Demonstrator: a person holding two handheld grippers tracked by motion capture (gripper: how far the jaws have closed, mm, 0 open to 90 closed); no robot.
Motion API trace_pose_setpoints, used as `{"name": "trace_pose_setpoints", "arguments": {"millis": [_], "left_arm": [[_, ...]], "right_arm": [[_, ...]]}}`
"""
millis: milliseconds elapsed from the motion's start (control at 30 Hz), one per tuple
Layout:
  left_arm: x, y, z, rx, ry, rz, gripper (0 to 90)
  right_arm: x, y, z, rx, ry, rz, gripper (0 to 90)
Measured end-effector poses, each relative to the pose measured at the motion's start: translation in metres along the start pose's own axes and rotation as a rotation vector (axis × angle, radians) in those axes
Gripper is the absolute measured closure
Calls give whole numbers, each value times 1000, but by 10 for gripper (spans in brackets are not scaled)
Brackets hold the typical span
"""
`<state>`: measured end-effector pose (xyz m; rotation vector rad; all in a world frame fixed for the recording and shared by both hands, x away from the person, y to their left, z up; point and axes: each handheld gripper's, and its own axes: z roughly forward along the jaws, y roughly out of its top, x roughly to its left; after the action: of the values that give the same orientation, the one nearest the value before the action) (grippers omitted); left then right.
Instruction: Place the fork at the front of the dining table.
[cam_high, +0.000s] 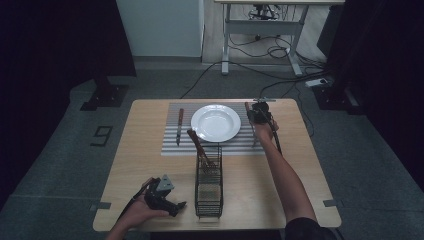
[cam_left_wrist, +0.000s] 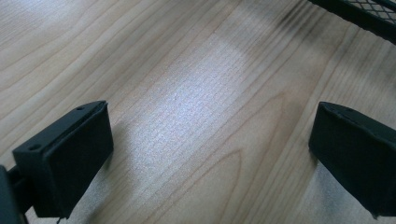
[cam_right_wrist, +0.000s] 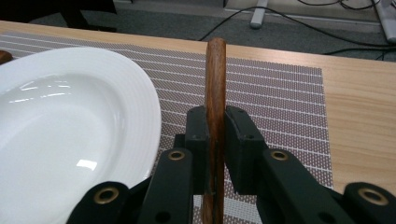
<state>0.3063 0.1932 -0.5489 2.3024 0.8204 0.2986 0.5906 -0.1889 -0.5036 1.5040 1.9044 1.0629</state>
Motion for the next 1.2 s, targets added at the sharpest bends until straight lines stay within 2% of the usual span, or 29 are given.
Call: {"name": "trace_pose_setpoints", "arguments": {"millis": [400, 633, 833, 967, 1133, 1200], "left_arm": [[0, 0, 0, 0, 1, -2, 0], [-1, -1, 0, -1, 9, -12, 0], [-1, -1, 0, -1, 10, -13, 0], [-1, -1, -1, -1, 9, -12, 0], [-1, -1, -1, -1, 9, -13, 0], [-1, -1, 0, -1, 10, -13, 0]], "right_arm": [[-11, -13, 18, 61, -13, 64, 810], [-13, -17, 23, 88, -26, 58, 809], [-17, -17, 19, 100, -32, 58, 804], [-20, -17, 14, 104, -8, 68, 785], [-18, -20, 9, 97, 24, 53, 755], [-16, -22, 8, 99, 21, 37, 738]]}}
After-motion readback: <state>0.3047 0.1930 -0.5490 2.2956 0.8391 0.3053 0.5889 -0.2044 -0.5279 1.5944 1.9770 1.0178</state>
